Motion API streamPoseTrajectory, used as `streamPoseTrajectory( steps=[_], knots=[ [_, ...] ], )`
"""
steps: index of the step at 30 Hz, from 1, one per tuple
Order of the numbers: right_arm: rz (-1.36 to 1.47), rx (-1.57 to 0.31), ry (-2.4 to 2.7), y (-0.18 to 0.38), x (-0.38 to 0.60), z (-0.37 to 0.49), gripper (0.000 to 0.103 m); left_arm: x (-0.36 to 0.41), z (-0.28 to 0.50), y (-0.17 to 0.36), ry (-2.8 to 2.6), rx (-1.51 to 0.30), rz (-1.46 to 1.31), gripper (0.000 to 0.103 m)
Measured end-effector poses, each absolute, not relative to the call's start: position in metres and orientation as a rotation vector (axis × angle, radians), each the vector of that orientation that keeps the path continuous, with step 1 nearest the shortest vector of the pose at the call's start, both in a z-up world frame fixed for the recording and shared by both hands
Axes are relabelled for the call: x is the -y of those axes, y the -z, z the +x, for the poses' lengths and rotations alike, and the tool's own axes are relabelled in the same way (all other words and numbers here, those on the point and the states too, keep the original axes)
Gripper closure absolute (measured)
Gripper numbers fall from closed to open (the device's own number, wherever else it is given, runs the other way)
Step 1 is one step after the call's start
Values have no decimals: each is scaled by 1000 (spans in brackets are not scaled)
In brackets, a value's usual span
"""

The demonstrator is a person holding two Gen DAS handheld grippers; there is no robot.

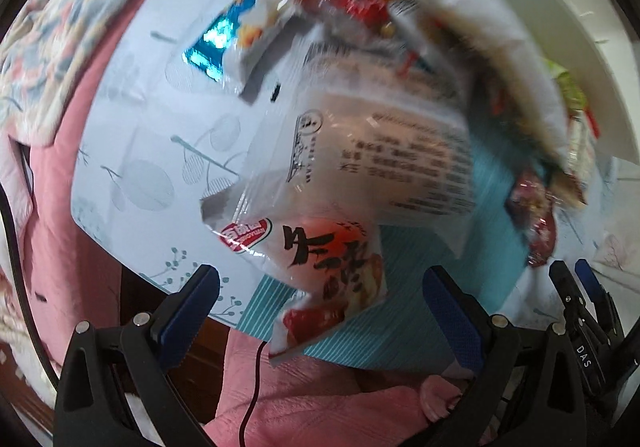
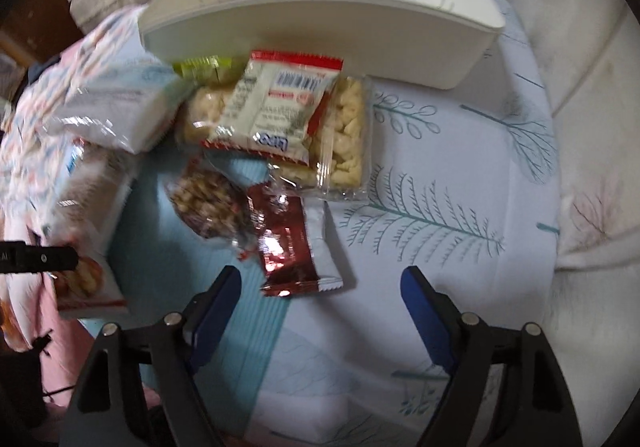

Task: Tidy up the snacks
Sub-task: 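Grasp the white red-printed snack bag with the left tool while the right tool grasps the dark red packet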

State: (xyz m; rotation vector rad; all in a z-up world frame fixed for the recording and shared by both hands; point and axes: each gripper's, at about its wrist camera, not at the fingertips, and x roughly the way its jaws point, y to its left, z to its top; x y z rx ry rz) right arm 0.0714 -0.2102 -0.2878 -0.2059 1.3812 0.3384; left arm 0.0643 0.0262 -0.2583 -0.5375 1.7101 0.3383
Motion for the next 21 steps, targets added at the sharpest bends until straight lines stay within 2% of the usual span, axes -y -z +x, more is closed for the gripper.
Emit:
streamPoseTrajectory(
  steps=[9, 13, 17, 19, 20, 21],
  knots=[
    [-267, -1435, -427, 314, 198, 79, 30, -32, 59, 295, -396, -1760, -589, 5],
    [-320, -1425, -439, 319, 189, 81, 36, -34, 57, 308, -398, -1778, -600, 8],
    [-365, -1406, -441, 320, 179, 86, 43, -35, 57, 319, -396, -1804, -621, 17],
    [-380, -1401, -430, 320, 177, 89, 52, -35, 57, 321, -407, -1814, -602, 21],
    [-380, -1406, -431, 320, 177, 91, 52, -35, 56, 322, -405, -1815, -600, 23],
    [-378, -1413, -431, 319, 175, 95, 54, -35, 56, 321, -407, -1816, -594, 29]
  ],
)
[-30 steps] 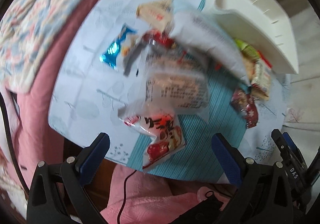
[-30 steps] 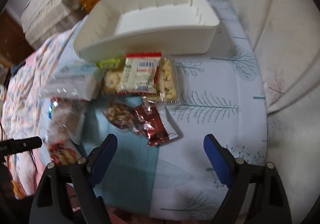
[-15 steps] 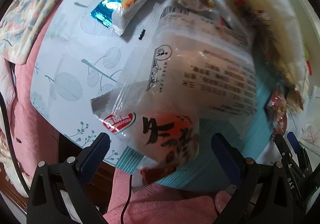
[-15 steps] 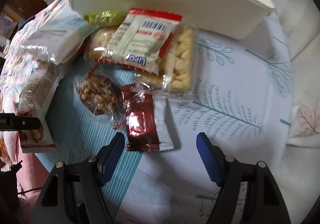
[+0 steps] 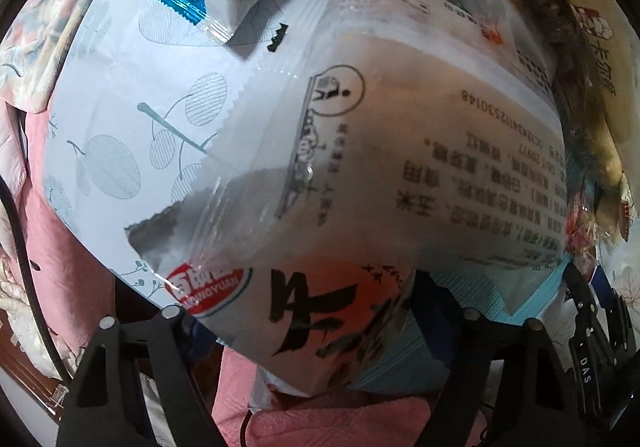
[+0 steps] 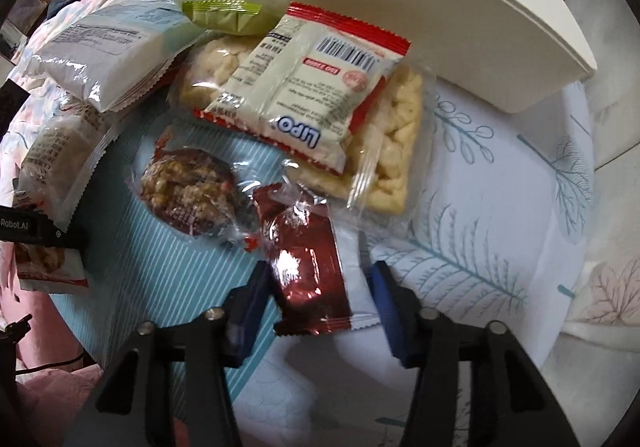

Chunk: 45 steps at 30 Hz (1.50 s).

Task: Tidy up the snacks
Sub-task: 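Grasp the white red-printed snack bag with the left tool while the right tool grasps the dark red packet, then carry both snacks over the white basket and open both tools to drop them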

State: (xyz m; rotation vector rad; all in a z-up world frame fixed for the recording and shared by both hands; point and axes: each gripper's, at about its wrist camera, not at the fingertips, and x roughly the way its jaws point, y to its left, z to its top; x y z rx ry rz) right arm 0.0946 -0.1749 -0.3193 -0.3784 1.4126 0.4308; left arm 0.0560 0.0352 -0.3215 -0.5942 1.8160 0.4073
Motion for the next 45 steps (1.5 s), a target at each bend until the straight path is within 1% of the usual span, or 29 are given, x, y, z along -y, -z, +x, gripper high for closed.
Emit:
streamPoseTrajectory(
  steps=[1, 2, 3, 7, 10, 16, 25, 26, 30, 35, 41, 45],
  knots=[
    [-376, -1417, -429, 320, 172, 95, 55, -36, 56, 319, -407, -1812, -592, 33],
    [-374, -1419, -428, 319, 173, 93, 56, -33, 58, 316, -409, -1806, -587, 44],
    [-374, -1422, -426, 320, 172, 91, 57, -30, 61, 314, -410, -1800, -583, 51],
    [-376, -1432, -444, 317, 170, 92, 61, -34, 58, 315, -404, -1792, -599, 55],
    [-375, -1430, -453, 316, 175, 96, 62, -45, 30, 317, -386, -1786, -628, 59],
    [-403, -1409, -480, 293, 168, 81, 63, -51, 5, 295, -338, -1769, -615, 59],
    [-359, -1360, -540, 239, 168, 76, 63, -60, 9, 256, -269, -1724, -613, 59],
    [-358, -1348, -547, 242, 168, 76, 63, -62, 10, 247, -252, -1707, -605, 59],
    [-334, -1285, -572, 212, 166, 82, 63, -63, 19, 212, -196, -1619, -529, 59],
    [-252, -1181, -586, 170, 166, 92, 63, -57, 56, 165, -121, -1481, -438, 59],
    [-164, -1044, -550, 142, 175, 117, 63, -44, 100, 134, -41, -1298, -398, 59],
    [-107, -972, -500, 129, 184, 140, 63, -20, 133, 132, 12, -1214, -385, 59]
  ],
)
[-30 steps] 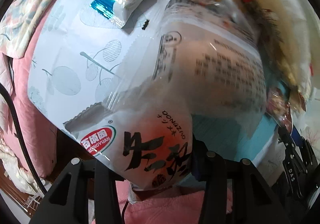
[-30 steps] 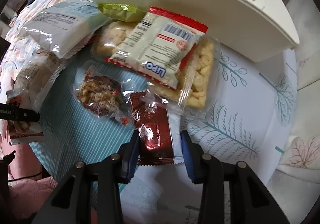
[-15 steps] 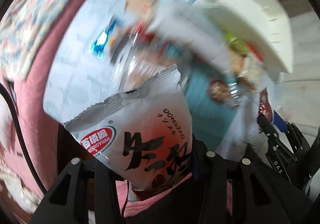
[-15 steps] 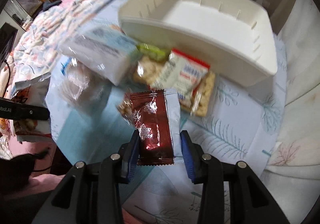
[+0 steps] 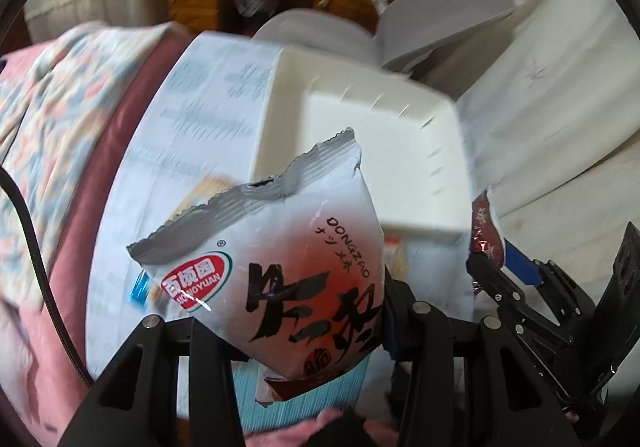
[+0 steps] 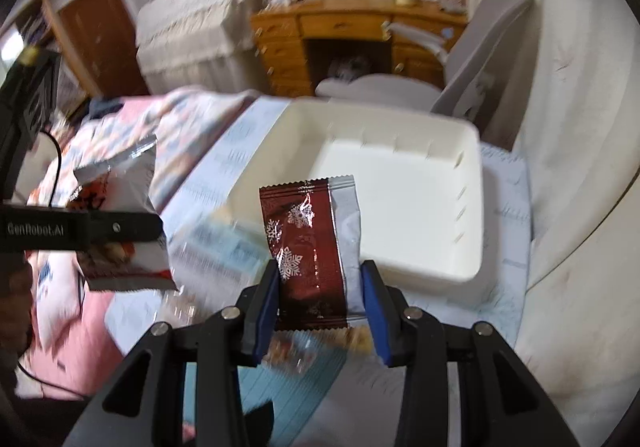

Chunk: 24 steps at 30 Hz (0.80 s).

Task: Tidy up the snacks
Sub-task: 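Carry both snacks over the white basket and open both tools to drop them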

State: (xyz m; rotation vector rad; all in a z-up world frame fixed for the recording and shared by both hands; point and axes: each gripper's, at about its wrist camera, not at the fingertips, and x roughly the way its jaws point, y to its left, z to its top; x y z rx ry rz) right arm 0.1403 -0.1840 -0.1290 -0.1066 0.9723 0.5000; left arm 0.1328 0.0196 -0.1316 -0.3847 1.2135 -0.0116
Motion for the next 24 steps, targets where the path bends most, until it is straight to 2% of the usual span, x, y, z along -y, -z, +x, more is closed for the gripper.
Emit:
streamPoseTrajectory(
  steps=[6, 11, 16, 17, 20, 22, 24],
  knots=[
    [30, -921, -430, 126, 204, 178, 63, 4, 187, 135, 80, -1083, -352, 59],
    [135, -953, -401, 143, 217, 204, 63, 16, 220, 137, 117, -997, -325, 59],
    [180, -994, -381, 160, 223, 219, 62, 32, 242, 136, 108, -1001, -266, 58],
    [192, -1005, -377, 163, 225, 221, 62, 35, 244, 136, 99, -1010, -257, 54],
    [232, -1037, -358, 171, 230, 225, 52, 40, 248, 137, 90, -1031, -245, 26],
    [267, -1051, -358, 175, 234, 226, 42, 42, 246, 137, 68, -1032, -237, 24],
    [292, -1058, -353, 176, 238, 228, 40, 43, 245, 136, 62, -1040, -234, 24]
  ],
)
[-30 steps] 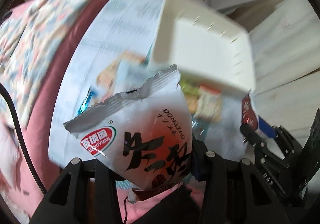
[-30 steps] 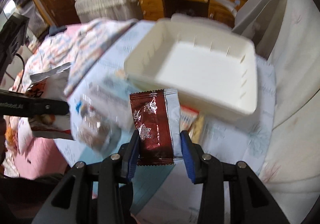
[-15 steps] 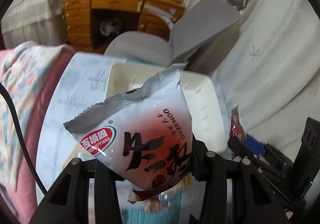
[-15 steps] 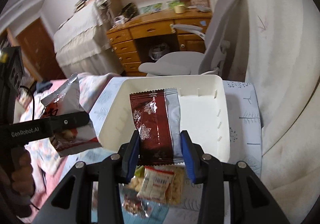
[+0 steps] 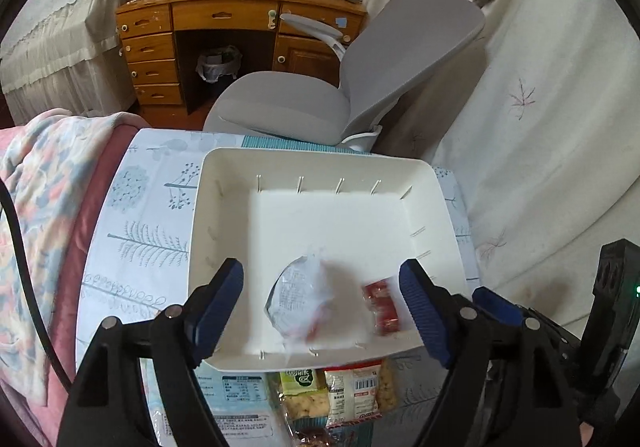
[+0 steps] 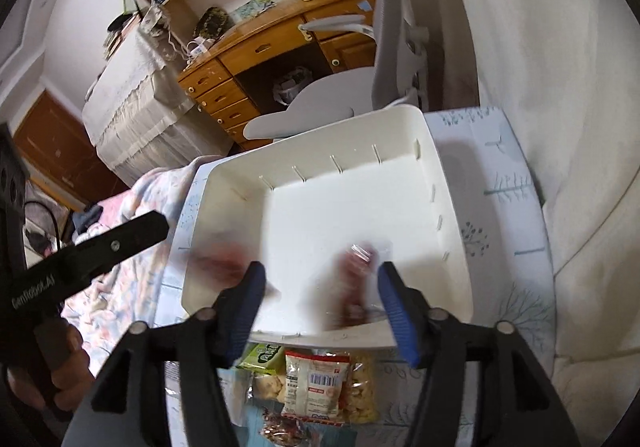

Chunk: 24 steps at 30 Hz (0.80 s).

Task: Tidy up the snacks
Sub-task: 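Carry both snacks over the white basket and open both tools to drop them, then move both open tools back over the remaining snack pile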

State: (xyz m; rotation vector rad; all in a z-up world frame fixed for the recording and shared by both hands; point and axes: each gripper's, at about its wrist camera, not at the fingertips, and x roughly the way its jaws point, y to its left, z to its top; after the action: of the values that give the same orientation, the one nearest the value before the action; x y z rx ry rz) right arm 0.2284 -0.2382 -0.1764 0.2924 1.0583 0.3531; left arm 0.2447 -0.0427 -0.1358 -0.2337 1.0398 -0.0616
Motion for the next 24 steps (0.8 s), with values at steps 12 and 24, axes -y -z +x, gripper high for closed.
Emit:
streamPoseTrajectory(
  steps=[12, 24],
  knots=[
    [393, -1094, -378, 171, 250, 214, 39, 36, 196, 113, 39, -1040, -258, 23],
    [414, -1173, -494, 162, 227, 180, 39, 17, 100, 108, -31, -1040, -322, 23]
  ],
)
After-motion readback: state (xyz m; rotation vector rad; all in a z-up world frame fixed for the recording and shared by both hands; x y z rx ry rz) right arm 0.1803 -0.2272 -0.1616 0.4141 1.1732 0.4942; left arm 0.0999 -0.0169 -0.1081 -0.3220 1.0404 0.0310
